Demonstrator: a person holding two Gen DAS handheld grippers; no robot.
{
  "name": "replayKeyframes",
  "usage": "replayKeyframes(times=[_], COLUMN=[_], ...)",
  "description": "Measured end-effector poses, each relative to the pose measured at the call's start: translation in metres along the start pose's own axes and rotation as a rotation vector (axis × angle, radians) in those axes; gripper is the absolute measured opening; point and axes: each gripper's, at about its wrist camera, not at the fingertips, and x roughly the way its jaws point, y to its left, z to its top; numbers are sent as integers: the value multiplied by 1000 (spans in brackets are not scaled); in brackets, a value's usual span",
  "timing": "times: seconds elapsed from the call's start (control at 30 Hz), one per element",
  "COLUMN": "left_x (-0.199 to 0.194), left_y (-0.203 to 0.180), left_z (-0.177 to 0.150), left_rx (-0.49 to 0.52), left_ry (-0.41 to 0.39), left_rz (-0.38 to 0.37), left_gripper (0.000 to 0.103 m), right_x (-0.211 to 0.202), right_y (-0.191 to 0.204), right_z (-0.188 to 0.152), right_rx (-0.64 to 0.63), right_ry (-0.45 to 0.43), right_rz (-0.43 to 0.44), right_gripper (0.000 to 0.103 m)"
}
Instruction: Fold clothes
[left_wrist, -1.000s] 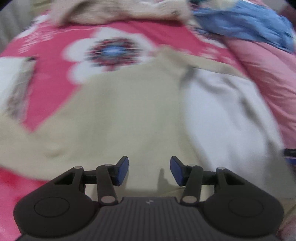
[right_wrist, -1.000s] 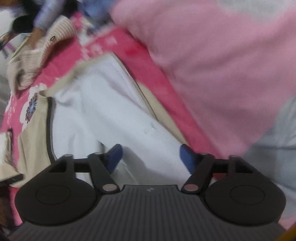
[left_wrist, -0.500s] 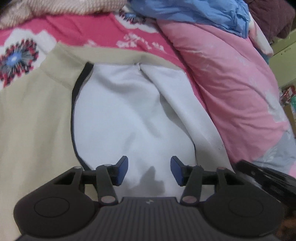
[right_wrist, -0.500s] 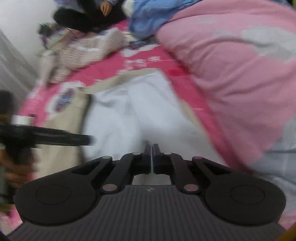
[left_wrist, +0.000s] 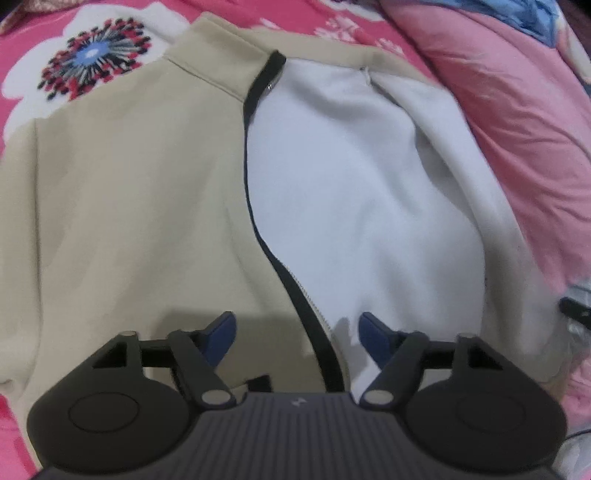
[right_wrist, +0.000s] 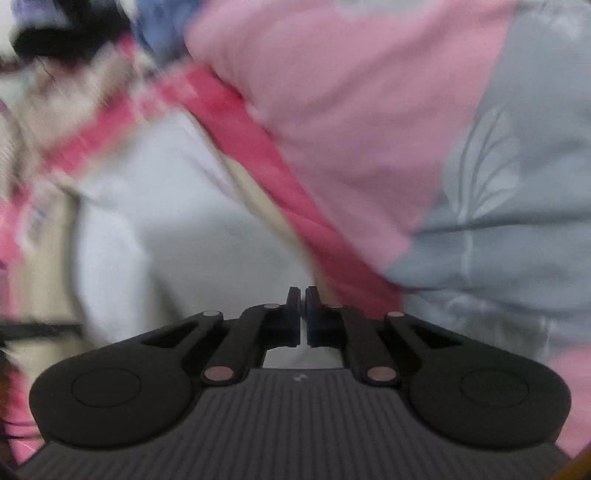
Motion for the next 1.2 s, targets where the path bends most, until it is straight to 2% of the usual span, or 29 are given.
replayKeyframes(times=[0.1,0.17,0.27,0.37,0.47,0.5,0.57,0.63,0.7,0.77,0.83,0.9,1.0,1.03,1.1,1.17,1.2], left_x=[-23,-41,-60,-60,-46,-41,-31,-20,-9,1,15,31,61,72,87,96,93], left_y=[8,12,9,-4,-19,-26,-38,-55,-73,-91,-118,-144,-175,-182,-184,-182,-180], left_z=[0,2,9,17,23,25,29,43,62,84,106,125,145,151,159,163,163], left_rx=[-45,-69,-80,-49,-2,18,65,108,145,180,234,306,400,414,400,375,358], left_ry=[-54,-97,-154,-169,-156,-151,-155,-167,-186,-206,-220,-219,-190,-167,-124,-92,-88], left_rz=[-17,-49,-117,-133,-113,-108,-104,-106,-107,-109,-88,-40,35,53,54,40,26], left_gripper=[67,67,67,67,67,66,67,68,69,72,72,71,63,54,41,25,11], right_x=[-25,-24,5,42,65,61,41,22,-3,-24,-33,-26,-9,-4,9,22,28], right_y=[33,63,116,160,190,192,182,160,127,95,70,58,76,87,101,101,98], right_z=[-18,-34,-71,-116,-152,-158,-156,-141,-124,-112,-106,-106,-117,-123,-134,-137,-136], right_rx=[-43,-125,-277,-390,-558,-574,-520,-423,-307,-210,-160,-161,-281,-340,-439,-469,-456], right_ry=[-39,-15,91,231,339,345,310,250,147,54,14,50,110,116,128,153,162], right_rz=[129,204,285,363,317,318,325,270,190,112,79,63,114,129,91,42,38], right_gripper=[1,1,0,0,2,3,3,6,18,48,60,60,60,60,59,52,49])
